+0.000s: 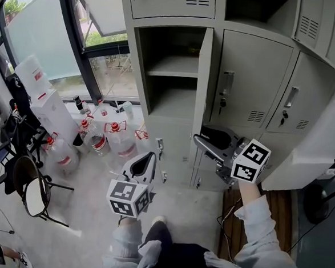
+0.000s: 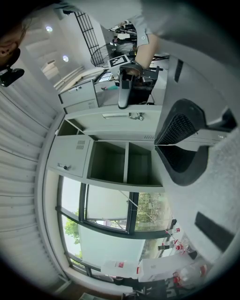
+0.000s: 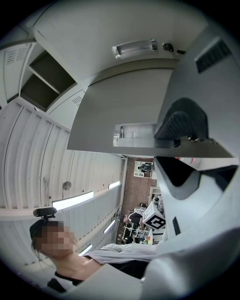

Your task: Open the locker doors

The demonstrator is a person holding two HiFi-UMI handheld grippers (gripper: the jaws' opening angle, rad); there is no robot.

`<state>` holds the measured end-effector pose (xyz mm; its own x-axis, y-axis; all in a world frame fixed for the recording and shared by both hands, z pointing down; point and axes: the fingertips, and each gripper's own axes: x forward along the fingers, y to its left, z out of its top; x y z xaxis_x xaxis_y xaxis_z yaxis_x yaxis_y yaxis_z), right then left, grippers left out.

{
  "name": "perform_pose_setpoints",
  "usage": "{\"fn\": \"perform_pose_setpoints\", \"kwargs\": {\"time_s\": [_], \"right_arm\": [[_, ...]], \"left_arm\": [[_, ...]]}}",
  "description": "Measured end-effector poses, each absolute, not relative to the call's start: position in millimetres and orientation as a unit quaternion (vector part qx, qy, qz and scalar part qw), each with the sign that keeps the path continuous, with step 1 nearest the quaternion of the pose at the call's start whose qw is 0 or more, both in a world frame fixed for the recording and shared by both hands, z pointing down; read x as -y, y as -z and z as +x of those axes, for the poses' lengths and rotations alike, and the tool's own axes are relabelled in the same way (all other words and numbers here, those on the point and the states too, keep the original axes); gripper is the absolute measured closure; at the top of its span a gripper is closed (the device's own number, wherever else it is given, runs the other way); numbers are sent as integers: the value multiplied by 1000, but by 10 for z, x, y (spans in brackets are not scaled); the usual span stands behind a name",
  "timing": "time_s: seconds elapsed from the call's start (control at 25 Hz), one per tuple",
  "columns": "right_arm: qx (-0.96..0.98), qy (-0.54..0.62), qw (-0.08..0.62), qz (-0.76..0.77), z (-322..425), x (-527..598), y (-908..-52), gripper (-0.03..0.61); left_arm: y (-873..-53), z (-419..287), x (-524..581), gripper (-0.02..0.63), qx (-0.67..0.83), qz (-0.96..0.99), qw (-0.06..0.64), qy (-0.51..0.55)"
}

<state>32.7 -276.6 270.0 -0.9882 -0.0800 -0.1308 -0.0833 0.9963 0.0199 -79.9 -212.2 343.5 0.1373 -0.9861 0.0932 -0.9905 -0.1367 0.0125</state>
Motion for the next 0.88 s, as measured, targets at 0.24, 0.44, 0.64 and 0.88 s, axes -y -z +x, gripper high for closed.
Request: {"fn": "perform_pose_setpoints", "kwargs": {"time_s": [0.24, 0.44, 0.64, 0.88], "right_arm": [[-998, -15, 59, -17, 480, 2791, -2703, 463], [-998, -11, 57, 10, 625, 2820, -2707, 463], [-997, -4, 59, 41, 777, 2866, -2711, 463], [-995, 2, 66, 68, 922, 2921, -2707, 462]], "left_arm": [[-3465, -744, 2173, 601, 653, 756, 38, -33], [-3522, -678, 2192, 601, 648, 759, 41, -41], [-3531, -687, 2198, 601, 651, 757, 42, -41], [-3551, -651, 2228, 601, 650, 758, 46, -42]]}}
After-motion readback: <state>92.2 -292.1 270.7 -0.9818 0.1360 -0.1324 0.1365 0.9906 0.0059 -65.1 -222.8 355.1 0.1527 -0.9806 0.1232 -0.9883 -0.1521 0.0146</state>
